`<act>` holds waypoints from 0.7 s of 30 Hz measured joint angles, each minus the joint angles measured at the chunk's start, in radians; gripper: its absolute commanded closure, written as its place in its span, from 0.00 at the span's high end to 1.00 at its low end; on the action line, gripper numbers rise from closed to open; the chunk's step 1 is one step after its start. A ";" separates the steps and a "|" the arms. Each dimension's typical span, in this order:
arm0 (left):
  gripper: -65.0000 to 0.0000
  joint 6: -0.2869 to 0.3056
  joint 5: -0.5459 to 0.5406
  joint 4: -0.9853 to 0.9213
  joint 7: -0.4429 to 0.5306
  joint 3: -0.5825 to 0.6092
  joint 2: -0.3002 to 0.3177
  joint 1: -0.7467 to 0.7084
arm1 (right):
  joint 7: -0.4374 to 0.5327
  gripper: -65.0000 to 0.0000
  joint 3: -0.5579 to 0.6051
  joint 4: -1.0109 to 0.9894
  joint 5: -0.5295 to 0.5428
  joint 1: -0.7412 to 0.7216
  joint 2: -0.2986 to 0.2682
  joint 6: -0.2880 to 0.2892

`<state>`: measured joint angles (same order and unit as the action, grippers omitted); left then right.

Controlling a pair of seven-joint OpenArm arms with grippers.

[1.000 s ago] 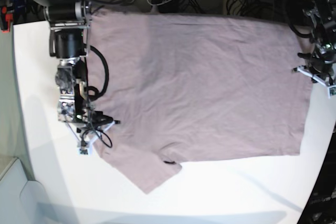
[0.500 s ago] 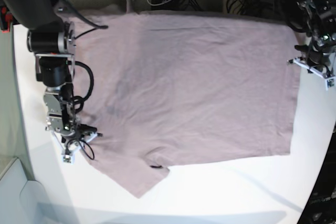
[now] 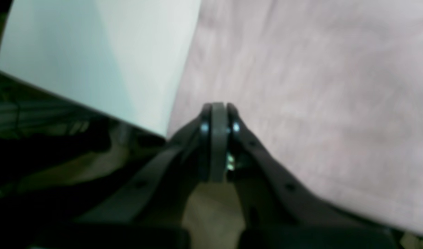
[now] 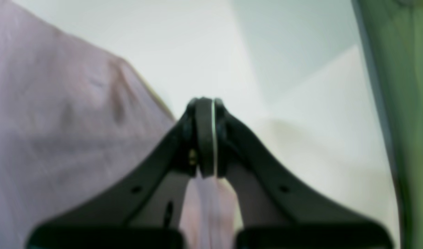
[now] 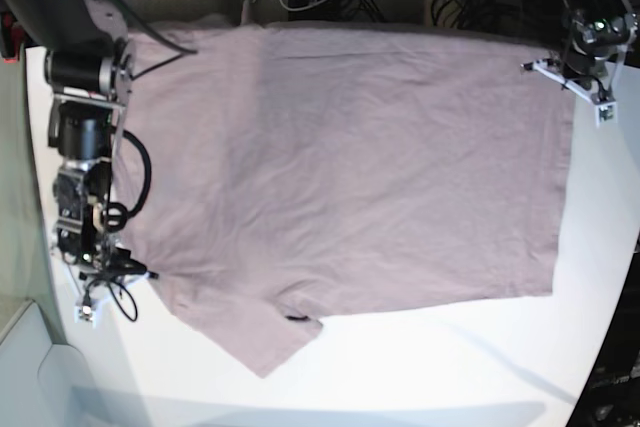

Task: Layout the t-shirt on the table in an organized manner, then fold the t-shirt properly
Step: 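Regrasp the shirt edge with the right gripper and pull it flat, then grasp the shirt shoulders with both grippers and lift slightly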

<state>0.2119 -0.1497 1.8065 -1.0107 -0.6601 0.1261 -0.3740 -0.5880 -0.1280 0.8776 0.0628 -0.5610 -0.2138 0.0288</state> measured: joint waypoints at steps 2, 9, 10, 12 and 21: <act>0.00 -0.002 -0.003 -0.053 0.001 0.005 0.016 0.004 | -0.029 0.00 0.000 0.130 -0.005 0.077 0.028 -0.003; 0.00 -0.005 0.008 -0.200 0.024 0.068 0.076 0.090 | -0.187 0.00 0.011 0.557 0.001 0.317 0.079 0.005; 0.00 -0.008 0.015 -0.221 0.050 0.073 0.073 0.109 | -0.210 0.00 0.011 0.596 0.001 0.347 0.079 0.004; 0.00 -0.009 0.010 -0.274 0.133 0.086 0.076 0.143 | -0.269 0.00 0.010 0.686 -0.001 0.403 0.079 0.004; 0.00 -0.024 0.003 -0.578 0.349 0.205 0.156 0.370 | -0.356 0.00 0.072 0.860 0.011 0.644 0.075 0.008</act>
<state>0.1883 -0.1467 1.2285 -0.6617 -0.4549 0.2821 -0.0044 -0.9443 -0.0563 1.7378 0.0734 0.0834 -0.1387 0.0372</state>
